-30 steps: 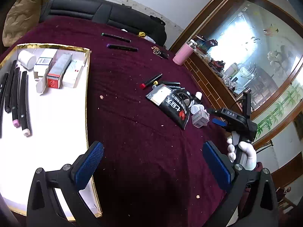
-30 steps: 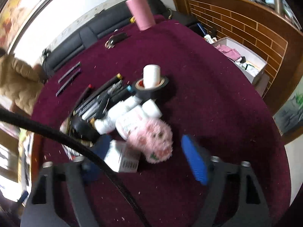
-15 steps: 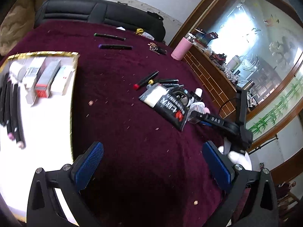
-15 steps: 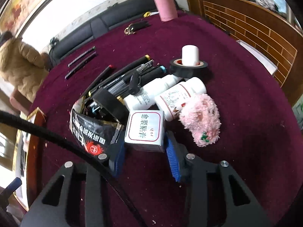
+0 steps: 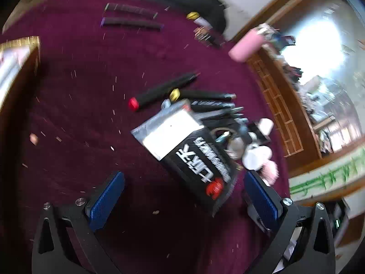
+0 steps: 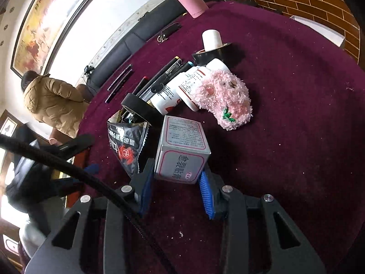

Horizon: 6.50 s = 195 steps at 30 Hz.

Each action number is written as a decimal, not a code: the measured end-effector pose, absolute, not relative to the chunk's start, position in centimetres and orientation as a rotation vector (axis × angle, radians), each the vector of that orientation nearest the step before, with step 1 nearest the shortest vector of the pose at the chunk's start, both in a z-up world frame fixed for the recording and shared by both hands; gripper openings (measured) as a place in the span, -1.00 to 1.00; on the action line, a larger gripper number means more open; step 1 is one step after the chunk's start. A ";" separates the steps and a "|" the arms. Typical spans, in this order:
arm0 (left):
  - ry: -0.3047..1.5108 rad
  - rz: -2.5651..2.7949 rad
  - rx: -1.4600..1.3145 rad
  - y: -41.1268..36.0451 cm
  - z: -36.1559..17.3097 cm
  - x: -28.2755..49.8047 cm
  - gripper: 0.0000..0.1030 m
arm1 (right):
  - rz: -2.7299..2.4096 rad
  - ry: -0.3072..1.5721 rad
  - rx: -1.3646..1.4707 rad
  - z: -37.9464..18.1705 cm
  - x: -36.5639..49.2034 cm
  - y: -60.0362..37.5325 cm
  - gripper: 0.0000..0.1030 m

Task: Organize objects
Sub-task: 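Grasp the pink-bordered white box with the right tool while the left tool grasps the black crab-print bag, then carry the white box and black bag into the tray and release both, then move both open tools from the tray back to the pile, then grasp the black tape roll with the right tool while the left tool grasps a red-capped black marker, then carry the tape roll and marker into the tray and release both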

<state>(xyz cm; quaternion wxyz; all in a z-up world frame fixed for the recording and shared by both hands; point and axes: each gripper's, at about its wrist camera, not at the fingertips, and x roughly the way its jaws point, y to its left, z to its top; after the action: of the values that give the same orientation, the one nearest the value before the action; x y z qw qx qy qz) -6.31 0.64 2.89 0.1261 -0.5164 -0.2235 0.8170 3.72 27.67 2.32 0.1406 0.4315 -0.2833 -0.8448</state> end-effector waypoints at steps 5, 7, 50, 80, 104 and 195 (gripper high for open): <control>-0.557 2.452 -1.526 2.9 2.4 -7.6 0.96 | -2.409 -0.844 1.230 2.1 3.6 27.7 -0.31; -0.523 2.498 -1.535 3.7 2.3 -8.0 0.96 | -2.407 -0.840 1.228 2.0 3.6 27.9 -0.31; -0.459 2.614 -1.554 -29.5 8.6 7.2 -0.46 | -2.062 -0.239 1.172 8.4 6.3 1.4 -0.32; -0.288 2.374 -1.761 -30.8 5.8 5.3 0.10 | -2.006 0.052 1.374 3.5 2.0 -12.2 -0.32; -0.695 2.298 -1.103 -30.3 14.5 9.9 0.62 | -2.111 -0.286 1.199 10.3 2.8 0.0 -0.22; 0.322 2.306 -1.525 1.3 2.6 -11.9 -0.55 | -2.061 -0.713 1.239 0.3 -1.0 23.0 -0.66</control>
<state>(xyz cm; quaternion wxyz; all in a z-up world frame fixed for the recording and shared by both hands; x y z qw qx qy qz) -11.94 1.27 2.58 0.1779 -0.5392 0.1137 0.8153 -1.04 23.02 0.27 0.3116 0.4694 -0.2703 -0.7807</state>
